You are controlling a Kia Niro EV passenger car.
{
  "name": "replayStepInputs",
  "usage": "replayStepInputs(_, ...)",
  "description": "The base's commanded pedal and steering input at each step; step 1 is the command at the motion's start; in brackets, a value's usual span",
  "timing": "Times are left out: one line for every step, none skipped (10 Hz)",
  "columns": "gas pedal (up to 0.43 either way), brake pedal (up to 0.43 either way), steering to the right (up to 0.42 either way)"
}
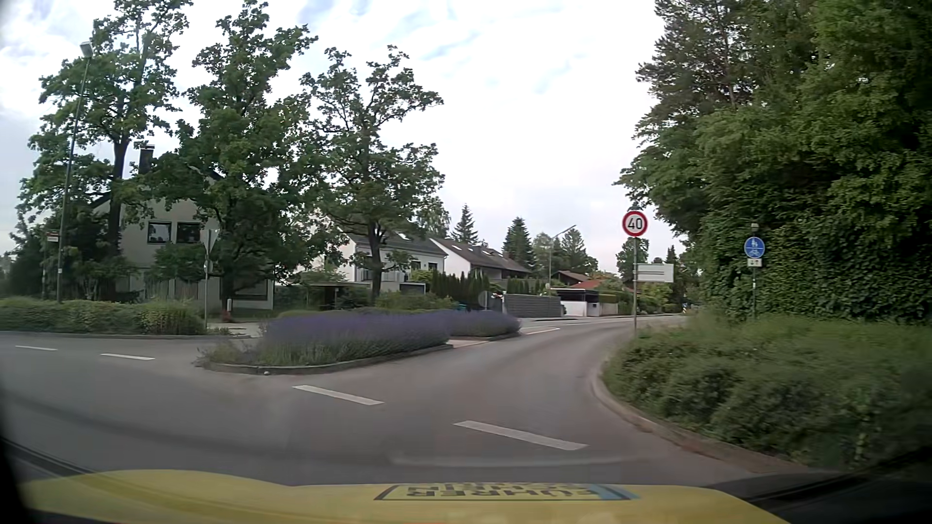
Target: Follow the waypoints while adhering to traffic rules and regulations
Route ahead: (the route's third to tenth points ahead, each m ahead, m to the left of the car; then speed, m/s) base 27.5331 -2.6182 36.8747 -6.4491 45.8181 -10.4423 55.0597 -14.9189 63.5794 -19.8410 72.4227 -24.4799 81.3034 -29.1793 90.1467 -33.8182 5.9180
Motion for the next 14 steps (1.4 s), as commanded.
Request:
replayStepInputs(0.138, 0.0, -0.127)
replayStepInputs(0.138, 0.0, -0.073)
replayStepInputs(0.138, 0.0, -0.03)
replayStepInputs(0.138, 0.0, 0.007)
replayStepInputs(0.138, 0.0, 0.034)
replayStepInputs(0.15, 0.0, 0.05)
replayStepInputs(0.157, 0.0, 0.068)
replayStepInputs(0.157, 0.0, 0.096)
replayStepInputs(0.157, 0.0, 0.122)
replayStepInputs(0.157, 0.0, 0.138)
replayStepInputs(0.169, 0.0, 0.15)
replayStepInputs(0.177, 0.0, 0.161)
replayStepInputs(0.177, 0.0, 0.165)
replayStepInputs(0.189, 0.0, 0.164)
